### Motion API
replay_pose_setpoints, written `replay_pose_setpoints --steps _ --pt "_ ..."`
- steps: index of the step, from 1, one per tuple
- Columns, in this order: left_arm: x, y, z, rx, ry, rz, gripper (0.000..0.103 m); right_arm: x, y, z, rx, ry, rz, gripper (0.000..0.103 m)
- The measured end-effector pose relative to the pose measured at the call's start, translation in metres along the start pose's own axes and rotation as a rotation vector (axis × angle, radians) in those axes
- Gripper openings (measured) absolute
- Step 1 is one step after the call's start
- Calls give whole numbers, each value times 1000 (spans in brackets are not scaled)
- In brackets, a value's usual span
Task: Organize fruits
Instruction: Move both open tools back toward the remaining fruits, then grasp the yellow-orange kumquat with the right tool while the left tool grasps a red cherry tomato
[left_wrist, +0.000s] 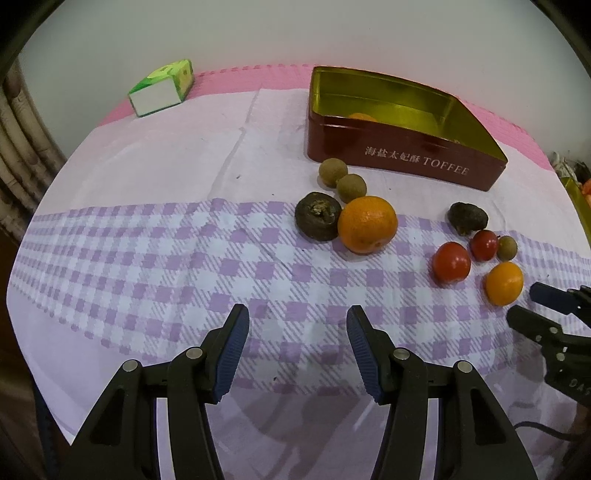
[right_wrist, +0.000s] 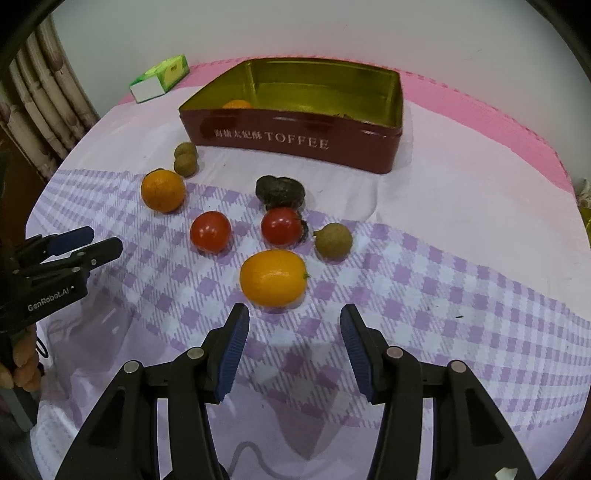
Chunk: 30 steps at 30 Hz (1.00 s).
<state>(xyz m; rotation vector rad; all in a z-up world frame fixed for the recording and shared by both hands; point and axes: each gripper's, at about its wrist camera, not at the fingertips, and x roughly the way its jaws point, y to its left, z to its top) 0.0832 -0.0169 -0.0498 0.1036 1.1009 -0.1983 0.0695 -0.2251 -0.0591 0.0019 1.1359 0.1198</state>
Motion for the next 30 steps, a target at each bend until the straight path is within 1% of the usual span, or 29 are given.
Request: replay_pose_setpoints --steps 12,15,17,25,30 --pt "7 -12 5 24 6 -28 56 20 10 11 -19 17 -13 49" --pt "8 -16 6 31 8 -30 56 22 14 13 -27 12 -23 46" --pt "10 -17 8 30 12 -33 56 23 15 14 -32 7 -24 40" --pt "14 -27 11 49 10 -41 56 24 15 14 -31 5 -29 39" --pt "14 -38 12 63 10 -59 56 23 4 13 1 10 -54 38"
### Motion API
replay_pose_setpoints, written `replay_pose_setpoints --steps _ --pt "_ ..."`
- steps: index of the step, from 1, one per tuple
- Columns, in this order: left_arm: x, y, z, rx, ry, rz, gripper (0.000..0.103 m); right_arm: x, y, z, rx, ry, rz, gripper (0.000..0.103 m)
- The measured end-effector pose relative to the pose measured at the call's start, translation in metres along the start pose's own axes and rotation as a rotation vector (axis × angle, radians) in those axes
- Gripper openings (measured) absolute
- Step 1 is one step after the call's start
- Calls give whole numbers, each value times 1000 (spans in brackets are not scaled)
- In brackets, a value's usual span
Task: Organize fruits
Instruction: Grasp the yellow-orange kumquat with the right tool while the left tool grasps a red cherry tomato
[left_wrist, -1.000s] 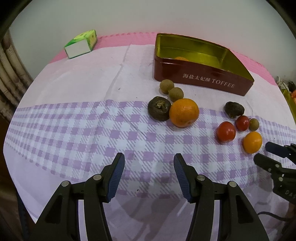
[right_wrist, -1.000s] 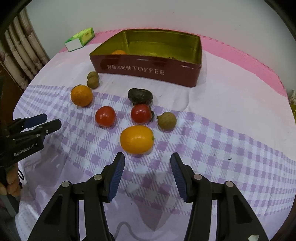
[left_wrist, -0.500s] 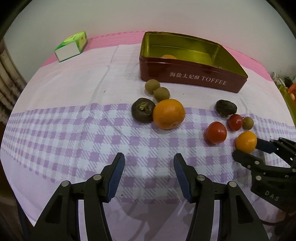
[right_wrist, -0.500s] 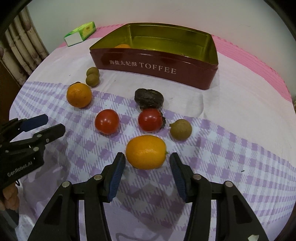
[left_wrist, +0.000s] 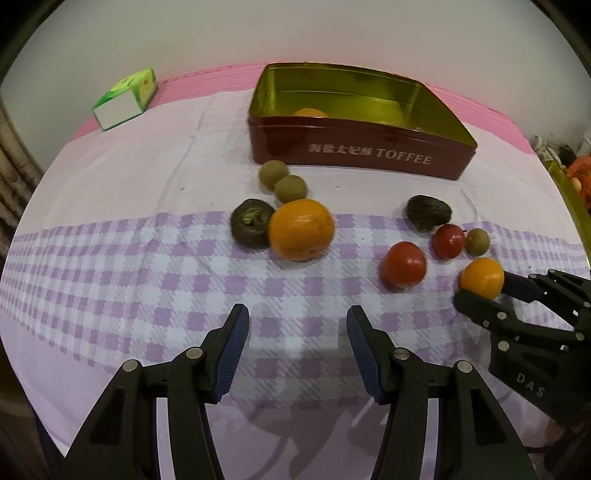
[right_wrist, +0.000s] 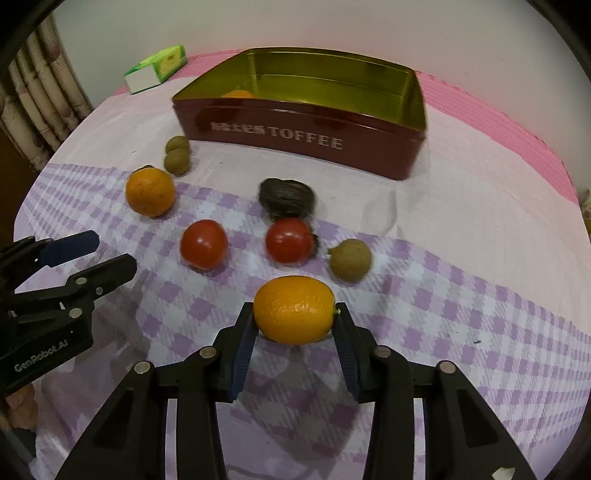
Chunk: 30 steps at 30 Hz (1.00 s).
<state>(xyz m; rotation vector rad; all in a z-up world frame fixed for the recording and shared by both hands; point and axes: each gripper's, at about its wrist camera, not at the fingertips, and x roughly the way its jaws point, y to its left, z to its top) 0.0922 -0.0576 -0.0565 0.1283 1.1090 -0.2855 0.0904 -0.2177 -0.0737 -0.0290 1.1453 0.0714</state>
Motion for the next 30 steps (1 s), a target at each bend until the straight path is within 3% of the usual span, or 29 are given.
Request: replay_pose_setpoints --steps 16,28,30 --pt "9 -41 7 75 21 -64 56 -5 -53 -10 99 17 -73 38" --pt "28 -58 27 64 20 -77 55 -8 -60 -12 112 6 -64 39" --pt "31 -60 29 64 18 -77 51 -8 -60 -11 114 6 -62 39"
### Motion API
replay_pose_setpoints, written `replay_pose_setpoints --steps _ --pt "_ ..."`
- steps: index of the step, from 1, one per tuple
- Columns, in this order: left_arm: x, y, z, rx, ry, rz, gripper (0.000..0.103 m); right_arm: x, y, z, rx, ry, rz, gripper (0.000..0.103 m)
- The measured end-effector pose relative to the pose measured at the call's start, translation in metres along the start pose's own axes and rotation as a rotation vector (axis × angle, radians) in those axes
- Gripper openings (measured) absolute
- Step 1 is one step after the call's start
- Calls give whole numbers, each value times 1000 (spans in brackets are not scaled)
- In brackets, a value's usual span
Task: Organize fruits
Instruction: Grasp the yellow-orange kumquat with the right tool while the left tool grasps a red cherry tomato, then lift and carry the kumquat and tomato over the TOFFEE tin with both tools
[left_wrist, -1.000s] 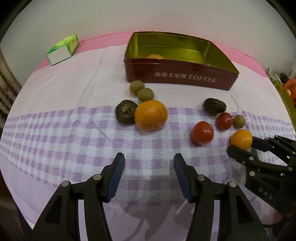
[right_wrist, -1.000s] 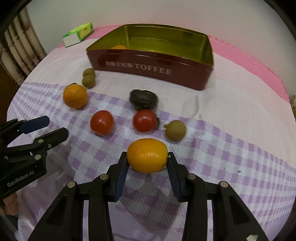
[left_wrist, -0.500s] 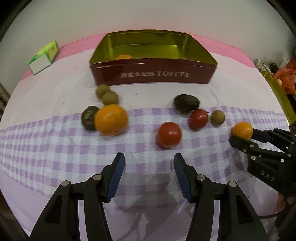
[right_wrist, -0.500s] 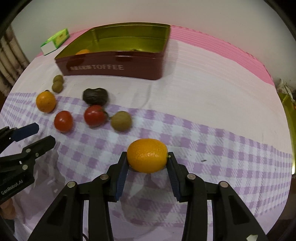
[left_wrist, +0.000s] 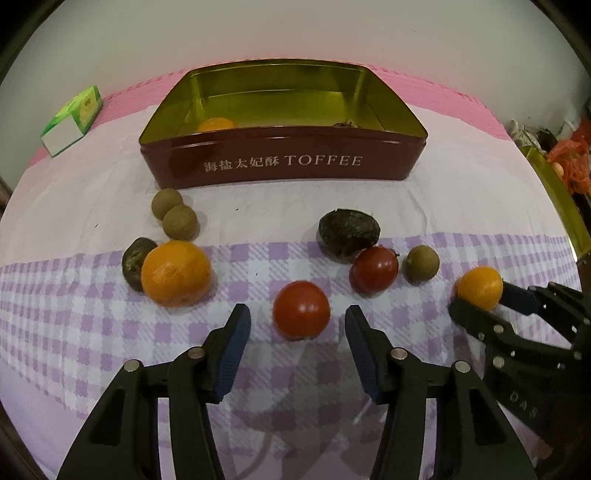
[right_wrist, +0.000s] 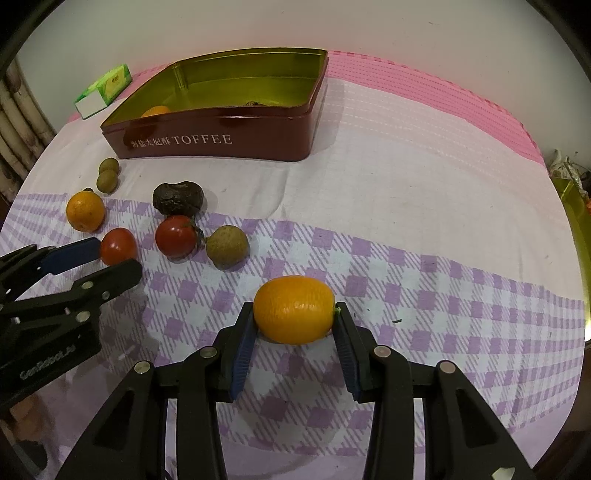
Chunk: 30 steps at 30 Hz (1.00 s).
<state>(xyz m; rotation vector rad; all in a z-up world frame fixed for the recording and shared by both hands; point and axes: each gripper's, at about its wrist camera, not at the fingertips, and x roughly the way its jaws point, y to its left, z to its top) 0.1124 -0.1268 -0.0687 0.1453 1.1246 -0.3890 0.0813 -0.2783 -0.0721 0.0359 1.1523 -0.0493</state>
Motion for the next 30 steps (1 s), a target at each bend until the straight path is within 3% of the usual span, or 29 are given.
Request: replay_pose_setpoints --steps 13,25,30 --pt "6 -4 3 22 -16 14 34 0 1 0 8 -1 6 39" --pt "3 6 -2 5 -27 -40 32 0 1 0 8 -2 9 39" --pt "1 7 -5 18 -27 -27 32 0 1 0 8 -3 12 39"
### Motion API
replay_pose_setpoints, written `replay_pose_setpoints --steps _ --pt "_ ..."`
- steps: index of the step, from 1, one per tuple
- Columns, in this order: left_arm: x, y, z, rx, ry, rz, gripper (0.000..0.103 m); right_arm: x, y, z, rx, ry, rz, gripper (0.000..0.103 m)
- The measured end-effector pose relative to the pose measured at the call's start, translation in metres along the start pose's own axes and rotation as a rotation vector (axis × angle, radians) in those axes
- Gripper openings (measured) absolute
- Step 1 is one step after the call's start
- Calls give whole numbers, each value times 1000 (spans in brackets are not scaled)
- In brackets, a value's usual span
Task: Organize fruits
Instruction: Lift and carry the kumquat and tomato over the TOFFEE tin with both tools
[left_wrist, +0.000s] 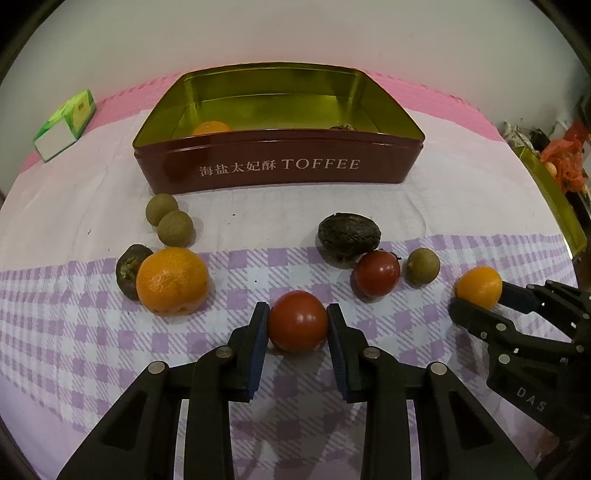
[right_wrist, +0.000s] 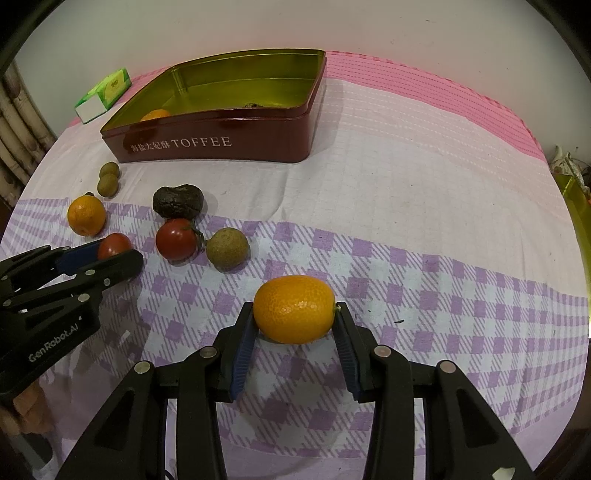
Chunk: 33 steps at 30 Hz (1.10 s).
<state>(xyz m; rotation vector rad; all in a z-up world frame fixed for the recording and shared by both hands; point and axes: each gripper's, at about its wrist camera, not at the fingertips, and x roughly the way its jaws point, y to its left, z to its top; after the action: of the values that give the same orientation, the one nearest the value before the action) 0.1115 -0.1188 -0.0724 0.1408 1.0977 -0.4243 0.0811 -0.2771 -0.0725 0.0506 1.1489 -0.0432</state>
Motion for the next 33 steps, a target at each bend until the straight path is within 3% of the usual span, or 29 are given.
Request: replay_pose_setpoints --steps 33 --pt "-15 0 -5 -30 -22 9 31 1 1 0 -12 -1 -1 38"
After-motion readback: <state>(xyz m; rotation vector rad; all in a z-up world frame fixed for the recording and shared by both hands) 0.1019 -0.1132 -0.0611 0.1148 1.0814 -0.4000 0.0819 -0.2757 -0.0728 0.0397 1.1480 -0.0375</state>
